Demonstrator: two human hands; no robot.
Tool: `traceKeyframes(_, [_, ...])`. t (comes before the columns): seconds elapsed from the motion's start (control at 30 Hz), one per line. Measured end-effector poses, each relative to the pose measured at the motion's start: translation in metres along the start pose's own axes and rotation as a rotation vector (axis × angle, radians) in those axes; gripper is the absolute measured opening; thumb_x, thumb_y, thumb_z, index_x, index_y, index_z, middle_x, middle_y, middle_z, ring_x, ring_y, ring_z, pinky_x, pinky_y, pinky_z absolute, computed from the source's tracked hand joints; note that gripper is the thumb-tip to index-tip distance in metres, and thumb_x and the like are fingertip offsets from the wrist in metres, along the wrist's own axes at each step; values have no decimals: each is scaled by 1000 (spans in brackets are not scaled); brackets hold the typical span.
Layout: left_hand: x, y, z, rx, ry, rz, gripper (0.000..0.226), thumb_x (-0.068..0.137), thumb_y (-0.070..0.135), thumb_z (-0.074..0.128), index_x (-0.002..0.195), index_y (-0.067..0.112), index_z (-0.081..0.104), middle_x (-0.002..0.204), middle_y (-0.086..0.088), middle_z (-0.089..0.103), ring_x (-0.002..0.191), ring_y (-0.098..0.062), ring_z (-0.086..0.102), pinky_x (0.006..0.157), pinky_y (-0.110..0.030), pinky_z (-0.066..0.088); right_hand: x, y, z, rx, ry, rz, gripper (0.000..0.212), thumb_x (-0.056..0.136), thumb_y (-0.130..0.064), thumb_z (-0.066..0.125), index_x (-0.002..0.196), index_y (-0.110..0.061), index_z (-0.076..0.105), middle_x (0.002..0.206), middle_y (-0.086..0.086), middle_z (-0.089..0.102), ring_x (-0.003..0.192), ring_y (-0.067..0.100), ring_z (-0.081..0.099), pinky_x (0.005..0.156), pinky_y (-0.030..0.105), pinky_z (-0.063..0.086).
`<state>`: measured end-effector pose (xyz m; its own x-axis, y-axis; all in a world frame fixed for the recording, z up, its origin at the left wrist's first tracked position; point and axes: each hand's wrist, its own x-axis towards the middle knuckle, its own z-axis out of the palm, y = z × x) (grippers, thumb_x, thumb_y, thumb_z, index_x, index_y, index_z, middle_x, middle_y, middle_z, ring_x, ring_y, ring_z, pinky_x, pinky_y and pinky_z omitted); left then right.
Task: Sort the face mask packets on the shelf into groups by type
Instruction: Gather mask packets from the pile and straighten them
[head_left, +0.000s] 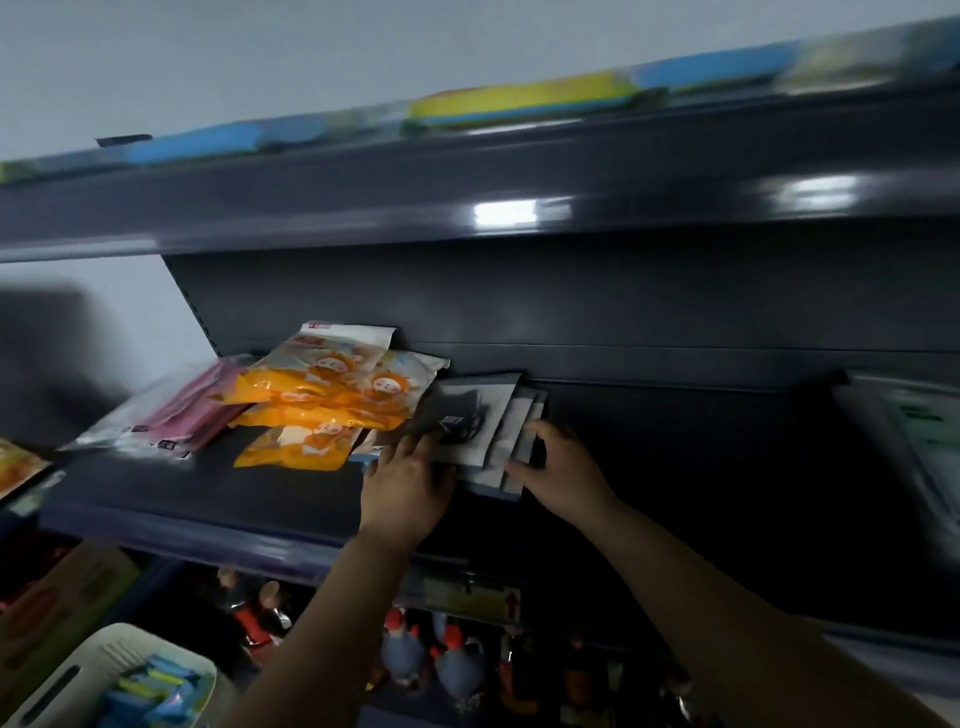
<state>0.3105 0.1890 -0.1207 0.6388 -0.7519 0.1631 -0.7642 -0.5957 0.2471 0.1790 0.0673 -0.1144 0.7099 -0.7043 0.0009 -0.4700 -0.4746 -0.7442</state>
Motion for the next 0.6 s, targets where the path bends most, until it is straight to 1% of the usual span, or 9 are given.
traceKeyframes(0.1, [9, -15, 5, -28, -18, 85, 53, 94, 41, 46, 143, 25, 35, 148, 0, 37, 137, -26, 30, 106, -39, 32, 14, -8, 15, 86, 40, 85, 68, 87, -34, 64, 143, -13, 32, 147, 10, 34, 133, 25, 38, 98, 26, 35])
traceKeyframes(0.2, [13, -23, 9, -52, -27, 169, 52, 94, 40, 46, 142, 25, 37, 148, 1, 37, 136, -26, 30, 107, -36, 30, 25, -12, 24, 193, 106, 163, 75, 82, -31, 70, 144, -10, 33, 147, 10, 35, 134, 25, 38, 103, 28, 34])
traceKeyframes(0.23, [14, -25, 11, -58, -33, 198, 51, 94, 40, 46, 142, 26, 36, 148, 2, 35, 135, -26, 30, 107, -36, 30, 28, -13, 27, 251, 133, 196, 76, 81, -29, 72, 143, -8, 34, 146, 9, 37, 132, 24, 39, 102, 29, 36])
traceKeyframes(0.27, [14, -27, 12, -58, -42, 223, 52, 94, 41, 45, 143, 27, 35, 149, 3, 34, 134, -27, 30, 107, -36, 30, 29, -13, 28, 311, 167, 228, 75, 78, -27, 74, 140, -6, 38, 142, 8, 41, 128, 24, 44, 99, 28, 38])
traceKeyframes(0.33, [15, -30, 13, -50, -56, 264, 53, 94, 42, 44, 144, 29, 32, 150, 6, 31, 133, -26, 29, 106, -36, 31, 32, -13, 32, 433, 254, 291, 71, 72, -22, 80, 132, -5, 45, 131, 4, 48, 114, 22, 52, 87, 27, 44])
traceKeyframes(0.37, [15, -32, 13, -54, -54, 278, 53, 94, 43, 43, 145, 30, 31, 150, 7, 31, 133, -26, 29, 106, -35, 31, 33, -13, 35, 497, 294, 318, 72, 69, -20, 82, 130, -6, 45, 130, 7, 50, 112, 23, 53, 86, 28, 46])
traceKeyframes(0.47, [17, -36, 13, -88, -33, 309, 52, 94, 43, 43, 144, 31, 33, 149, 8, 33, 132, -24, 31, 107, -33, 30, 36, -14, 41, 652, 319, 378, 83, 67, -11, 84, 134, -2, 35, 129, 13, 53, 116, 28, 54, 95, 37, 48])
traceKeyframes(0.53, [15, -38, 13, -96, -12, 347, 51, 95, 43, 44, 143, 32, 35, 148, 9, 36, 131, -23, 33, 106, -31, 30, 36, -15, 43, 668, 327, 396, 79, 67, -8, 84, 131, -1, 38, 122, 11, 56, 113, 29, 56, 93, 37, 49])
traceKeyframes(0.6, [14, -39, 14, -104, 4, 385, 50, 94, 42, 46, 142, 34, 37, 146, 9, 39, 130, -22, 35, 105, -30, 30, 36, -14, 43, 666, 339, 398, 68, 68, -5, 82, 124, 1, 45, 116, 8, 58, 103, 26, 59, 84, 32, 49])
